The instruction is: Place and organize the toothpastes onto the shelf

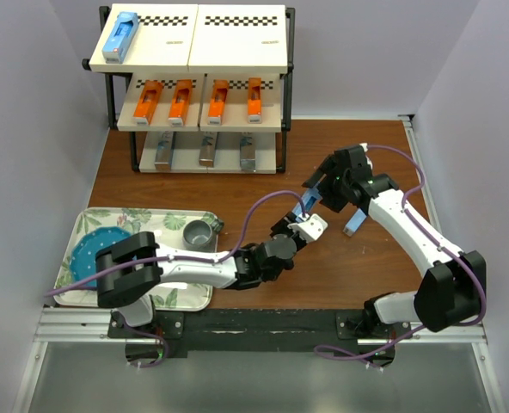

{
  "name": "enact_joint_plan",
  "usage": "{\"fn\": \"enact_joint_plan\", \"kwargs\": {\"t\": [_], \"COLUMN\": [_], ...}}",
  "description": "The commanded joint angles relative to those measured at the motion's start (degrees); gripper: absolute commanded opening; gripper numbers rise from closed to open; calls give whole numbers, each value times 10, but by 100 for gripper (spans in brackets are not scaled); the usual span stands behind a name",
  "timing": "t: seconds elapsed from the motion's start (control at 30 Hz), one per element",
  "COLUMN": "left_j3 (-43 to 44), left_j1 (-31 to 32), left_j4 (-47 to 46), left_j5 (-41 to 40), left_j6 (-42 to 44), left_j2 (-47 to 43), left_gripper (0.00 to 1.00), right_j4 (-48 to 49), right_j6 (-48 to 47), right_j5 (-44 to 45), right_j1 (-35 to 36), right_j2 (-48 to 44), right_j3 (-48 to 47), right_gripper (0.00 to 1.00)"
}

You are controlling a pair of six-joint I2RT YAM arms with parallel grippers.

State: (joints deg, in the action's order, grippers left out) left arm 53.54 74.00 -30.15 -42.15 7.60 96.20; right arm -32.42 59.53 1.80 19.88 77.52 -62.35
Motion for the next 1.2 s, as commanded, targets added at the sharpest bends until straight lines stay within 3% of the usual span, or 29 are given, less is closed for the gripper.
{"fn": "enact_joint_plan", "kwargs": {"t": [0.0, 0.17, 0.47, 0.77, 0.93, 1.17], "left_j3": [-17, -29, -12, 131, 259, 453], "left_j1": [-4, -23, -114, -221, -264, -343], "left_j4": [-14, 22, 107, 238, 322, 397], "left_j5": [15, 35, 121, 266, 321, 336], "left_j6": [-42, -63, -85, -53, -29, -21], "left_j2": [-58, -100, -188, -232, -213, -161], "left_gripper": [0, 0, 0, 0, 0, 0], "right_j4": [18, 13, 30, 100, 100, 62], "right_j6": [-22, -75, -211, -274, -293, -290], "right_j5": [20, 53, 106, 166, 207, 206], "right_j1": [3, 2, 1, 2, 1, 2], "right_j2": [-25, -33, -70, -191, -233, -252], "right_j3": [-20, -50, -105, -31, 7, 25], "right_gripper": [82, 97, 98, 98, 98, 98]}}
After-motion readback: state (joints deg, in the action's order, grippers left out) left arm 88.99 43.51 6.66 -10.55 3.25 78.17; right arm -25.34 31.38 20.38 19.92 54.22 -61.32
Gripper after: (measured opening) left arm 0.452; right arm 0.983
